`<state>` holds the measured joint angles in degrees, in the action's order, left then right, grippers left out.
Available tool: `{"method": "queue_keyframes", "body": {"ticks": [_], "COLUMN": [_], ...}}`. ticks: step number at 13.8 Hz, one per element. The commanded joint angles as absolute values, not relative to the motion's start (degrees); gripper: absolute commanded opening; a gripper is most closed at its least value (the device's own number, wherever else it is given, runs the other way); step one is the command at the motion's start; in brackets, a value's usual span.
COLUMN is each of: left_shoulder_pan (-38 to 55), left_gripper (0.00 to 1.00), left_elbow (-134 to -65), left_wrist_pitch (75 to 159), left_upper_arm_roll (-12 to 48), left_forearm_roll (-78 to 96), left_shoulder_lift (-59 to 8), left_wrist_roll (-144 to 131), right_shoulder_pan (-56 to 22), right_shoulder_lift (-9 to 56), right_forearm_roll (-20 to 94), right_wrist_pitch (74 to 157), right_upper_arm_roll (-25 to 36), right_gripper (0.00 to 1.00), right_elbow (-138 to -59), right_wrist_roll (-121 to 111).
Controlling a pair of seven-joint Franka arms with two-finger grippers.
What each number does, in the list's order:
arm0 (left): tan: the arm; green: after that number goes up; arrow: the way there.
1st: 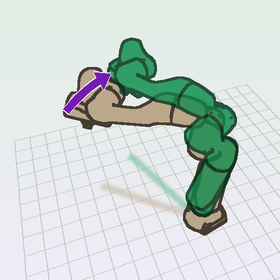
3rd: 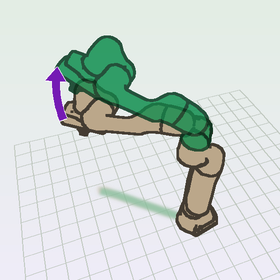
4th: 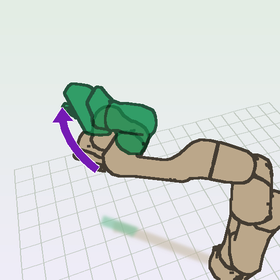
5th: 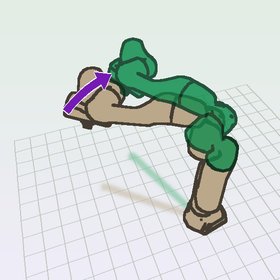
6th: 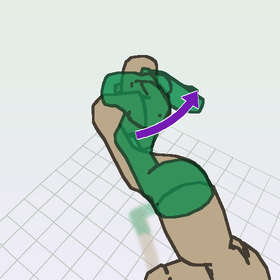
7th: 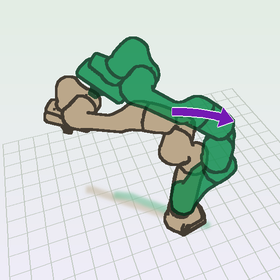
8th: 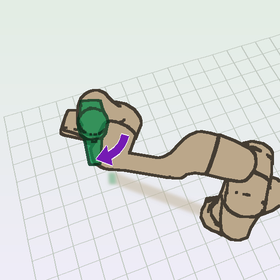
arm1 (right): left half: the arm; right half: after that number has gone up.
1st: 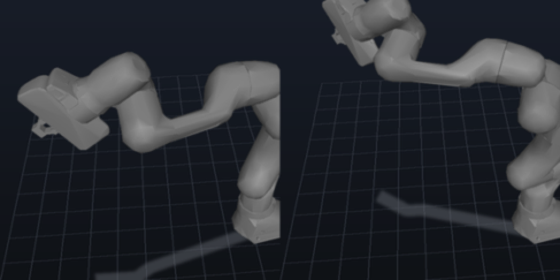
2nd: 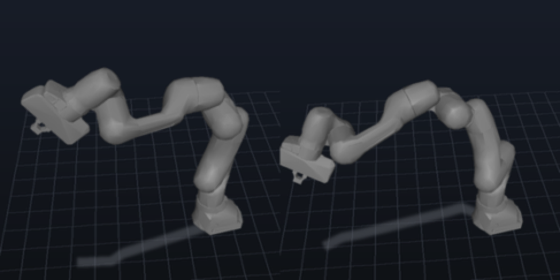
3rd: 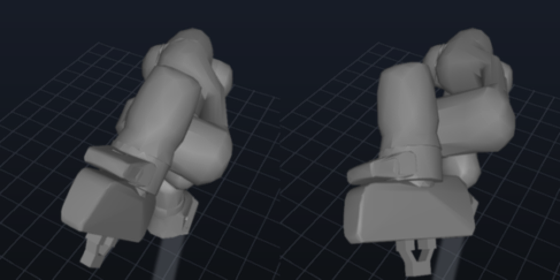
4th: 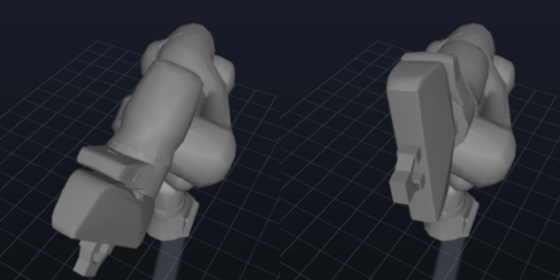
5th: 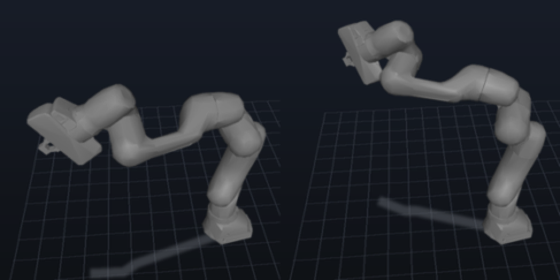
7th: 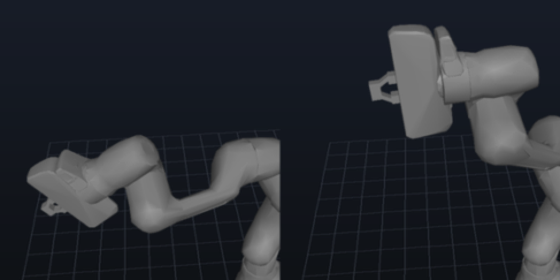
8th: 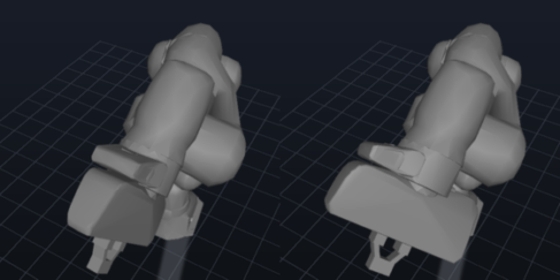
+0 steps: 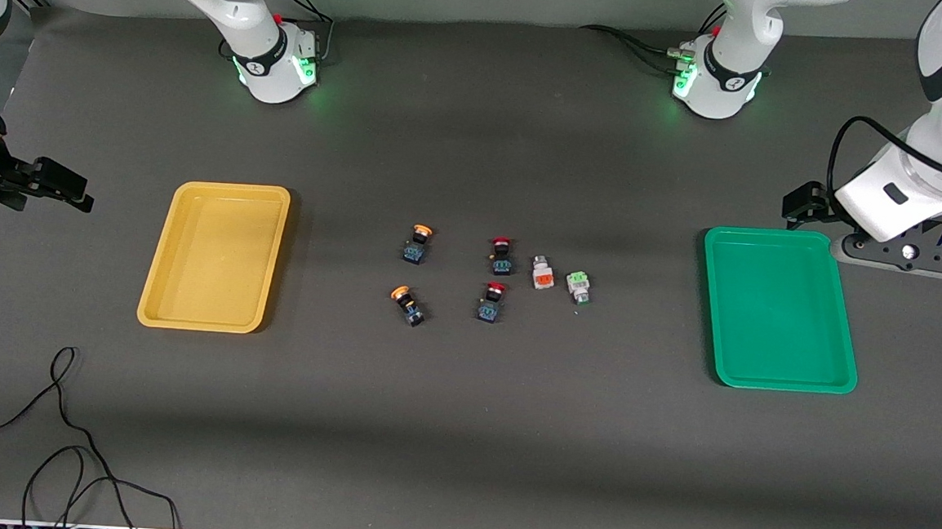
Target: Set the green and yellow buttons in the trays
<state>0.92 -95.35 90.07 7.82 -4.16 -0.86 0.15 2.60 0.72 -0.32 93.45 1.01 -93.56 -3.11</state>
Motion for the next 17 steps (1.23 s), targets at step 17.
{"method": "queue_keyframes", "body": {"ticks": [17], "left_shoulder_pan": [0.9], "left_gripper": [1.0], "left_elbow": [-90.8], "left_wrist_pitch": [88.2], "left_upper_arm_roll": [8.2], "left_forearm_roll": [-2.6], "left_shoulder_lift": [-3.8], "left_wrist_roll": [-1.0], "right_shoulder_pan": [-17.4], "right_shoulder_lift": [-1.7], "right_forearm_roll": [2.3], "right_wrist_pitch": [99.1], "right_upper_arm_roll": [0.4], "right_gripper": [1.0], "right_elbow": [-104.0], "right_wrist_roll": [20.4]}}
